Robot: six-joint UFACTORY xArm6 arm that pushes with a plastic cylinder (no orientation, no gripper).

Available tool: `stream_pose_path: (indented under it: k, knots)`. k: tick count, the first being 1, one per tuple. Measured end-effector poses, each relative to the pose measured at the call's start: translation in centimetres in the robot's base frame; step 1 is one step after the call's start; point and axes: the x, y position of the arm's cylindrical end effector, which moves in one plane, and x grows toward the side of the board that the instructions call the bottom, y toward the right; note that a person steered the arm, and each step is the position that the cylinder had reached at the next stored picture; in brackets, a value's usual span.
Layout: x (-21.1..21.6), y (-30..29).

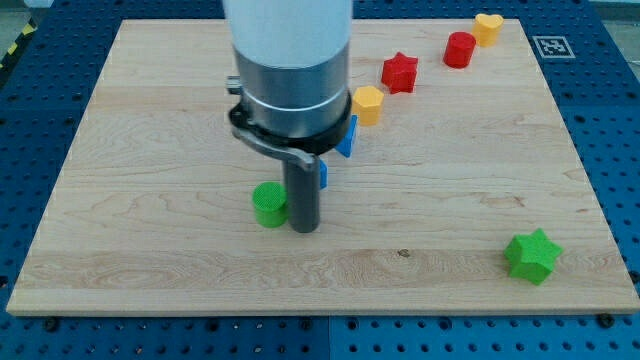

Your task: Move the green star to the bottom center

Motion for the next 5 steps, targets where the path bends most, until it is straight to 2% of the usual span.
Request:
stream_pose_path:
  k: [2,4,5]
  knots:
    - [-0.7,11.7]
    - [-0.9,28.2]
    - [1.6,32.7]
